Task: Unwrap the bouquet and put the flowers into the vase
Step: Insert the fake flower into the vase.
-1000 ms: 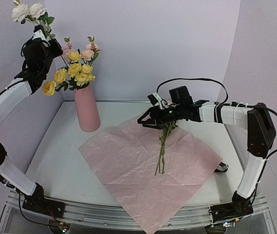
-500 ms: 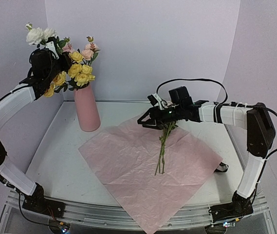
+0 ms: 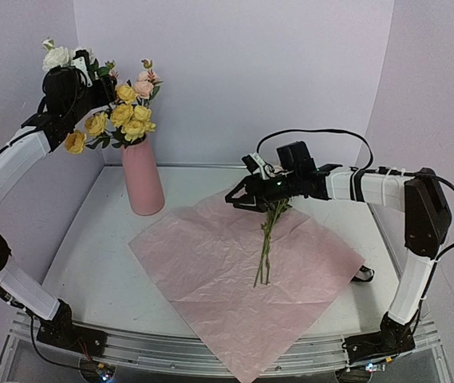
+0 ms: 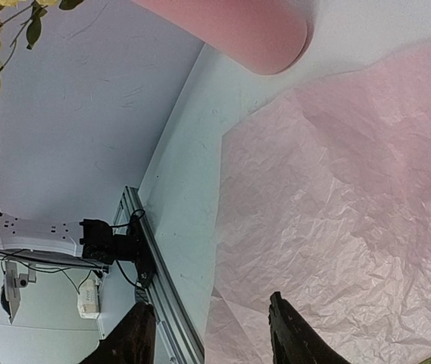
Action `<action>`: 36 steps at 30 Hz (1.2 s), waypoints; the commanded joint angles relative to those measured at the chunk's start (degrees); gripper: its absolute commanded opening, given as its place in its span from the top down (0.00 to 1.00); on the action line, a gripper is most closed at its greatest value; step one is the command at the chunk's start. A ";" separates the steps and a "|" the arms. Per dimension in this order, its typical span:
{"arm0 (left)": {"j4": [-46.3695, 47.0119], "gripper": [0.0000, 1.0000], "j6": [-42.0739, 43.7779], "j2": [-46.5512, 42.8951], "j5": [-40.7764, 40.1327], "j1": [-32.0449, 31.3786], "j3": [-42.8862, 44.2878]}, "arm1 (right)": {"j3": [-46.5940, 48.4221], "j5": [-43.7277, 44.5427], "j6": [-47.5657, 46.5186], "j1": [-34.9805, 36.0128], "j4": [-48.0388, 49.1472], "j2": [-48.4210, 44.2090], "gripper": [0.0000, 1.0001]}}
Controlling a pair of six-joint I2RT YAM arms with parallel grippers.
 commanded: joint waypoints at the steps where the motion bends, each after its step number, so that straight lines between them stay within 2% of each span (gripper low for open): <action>1: -6.70 0.28 -0.08 -3.12 1.47 0.16 4.38 | -0.60 -1.15 0.68 -0.28 1.49 -0.89 0.47; 9: -13.40 0.27 -6.09 -5.23 0.43 0.10 7.50 | -1.16 -1.58 0.92 -0.28 1.62 -1.34 0.47; 15: -15.30 0.28 -13.23 -8.41 -0.19 0.15 4.70 | -1.80 -1.74 0.80 -0.28 1.60 -1.82 0.47; 22: -15.57 0.29 -11.51 -4.63 -0.69 0.14 5.69 | -1.70 -2.43 0.55 -0.28 1.54 -1.92 0.47; 25: -15.48 0.32 -9.45 -0.93 -0.36 0.11 8.73 | -1.85 -2.68 0.50 -0.28 1.54 -2.05 0.47; 31: -15.39 0.45 -5.80 6.41 2.53 0.13 14.65 | -2.65 -2.75 0.09 -0.28 1.53 -2.89 0.47; 36: -15.62 0.54 -7.46 10.38 4.65 0.62 17.04 | -3.13 -2.54 -0.58 -0.34 1.39 -3.53 0.47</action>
